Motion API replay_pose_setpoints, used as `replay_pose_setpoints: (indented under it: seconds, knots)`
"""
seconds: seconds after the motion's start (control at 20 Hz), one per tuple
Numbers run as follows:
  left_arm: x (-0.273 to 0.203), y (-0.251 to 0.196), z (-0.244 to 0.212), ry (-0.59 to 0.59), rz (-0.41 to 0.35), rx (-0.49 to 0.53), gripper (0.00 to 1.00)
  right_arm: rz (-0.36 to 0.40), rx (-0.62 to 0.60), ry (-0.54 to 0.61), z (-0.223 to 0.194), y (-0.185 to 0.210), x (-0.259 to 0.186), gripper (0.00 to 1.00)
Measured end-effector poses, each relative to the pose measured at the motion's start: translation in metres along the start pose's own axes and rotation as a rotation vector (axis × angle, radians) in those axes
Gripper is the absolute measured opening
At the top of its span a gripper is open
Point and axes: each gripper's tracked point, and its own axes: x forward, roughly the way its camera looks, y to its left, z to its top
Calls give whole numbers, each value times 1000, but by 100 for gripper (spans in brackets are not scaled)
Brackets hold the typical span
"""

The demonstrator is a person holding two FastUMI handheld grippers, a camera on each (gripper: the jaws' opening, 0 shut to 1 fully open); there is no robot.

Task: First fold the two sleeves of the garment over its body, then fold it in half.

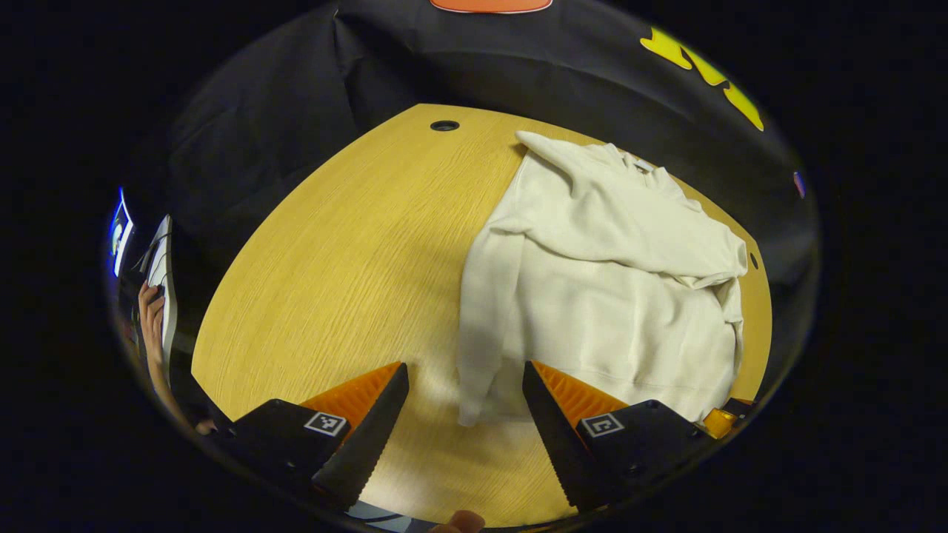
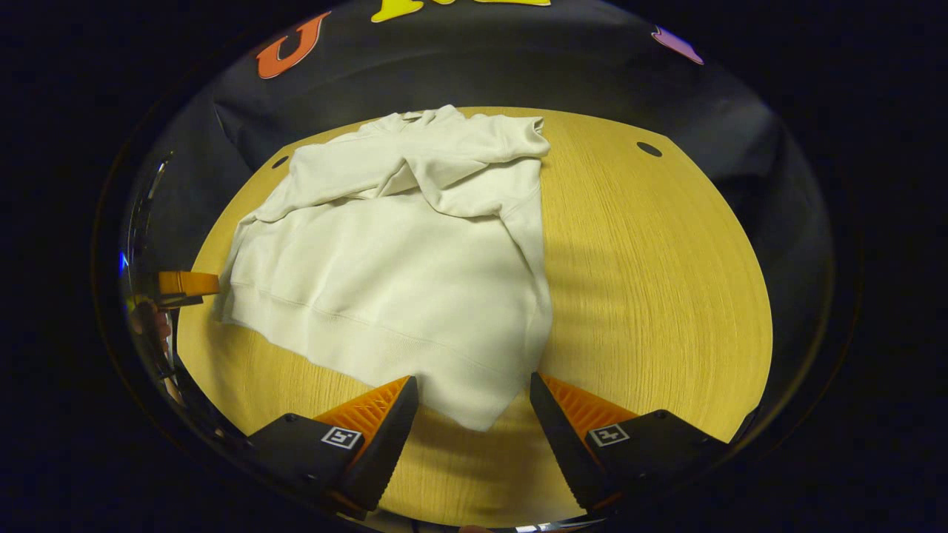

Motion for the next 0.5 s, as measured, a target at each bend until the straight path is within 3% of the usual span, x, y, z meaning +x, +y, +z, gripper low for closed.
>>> replay_pose_setpoints:
  seconds: [0.3,0.5]
  knots:
    - [-50,-11,-37,84,-55,28,96,-31,-7,64,-7,3,11,94]
    - [-93,-9,-59,114,-43,84,92,-37,57,82,-4,-1,14,92]
